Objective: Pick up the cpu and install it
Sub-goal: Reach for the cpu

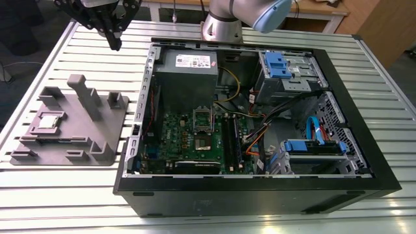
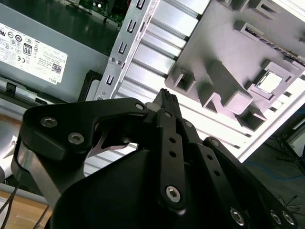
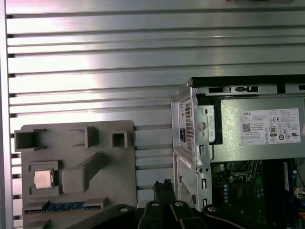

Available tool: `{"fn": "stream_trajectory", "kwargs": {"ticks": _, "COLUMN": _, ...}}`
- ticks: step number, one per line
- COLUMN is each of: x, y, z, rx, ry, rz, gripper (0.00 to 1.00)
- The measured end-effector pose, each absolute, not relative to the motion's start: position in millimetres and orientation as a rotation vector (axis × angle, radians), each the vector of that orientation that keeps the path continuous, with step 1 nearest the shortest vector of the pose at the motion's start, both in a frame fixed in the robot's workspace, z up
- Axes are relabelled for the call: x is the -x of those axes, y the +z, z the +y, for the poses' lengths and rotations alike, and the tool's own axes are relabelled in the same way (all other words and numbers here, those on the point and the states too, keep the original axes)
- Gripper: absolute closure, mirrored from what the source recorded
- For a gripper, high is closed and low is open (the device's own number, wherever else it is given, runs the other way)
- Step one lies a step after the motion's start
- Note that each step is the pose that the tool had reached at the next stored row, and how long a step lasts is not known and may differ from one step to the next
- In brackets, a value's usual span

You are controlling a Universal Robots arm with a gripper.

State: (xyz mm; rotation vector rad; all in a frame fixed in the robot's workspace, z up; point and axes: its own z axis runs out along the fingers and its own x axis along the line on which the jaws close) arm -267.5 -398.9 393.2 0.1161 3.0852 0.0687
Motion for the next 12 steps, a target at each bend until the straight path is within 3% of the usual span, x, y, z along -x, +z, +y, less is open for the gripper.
{"fn": "stream_trajectory", "kwargs": {"ticks": 12, "x": 269.6, "y": 393.2, "z": -398.9, "rx": -0.116, "ry": 0.069, "rz": 3.085, "gripper": 0.89}}
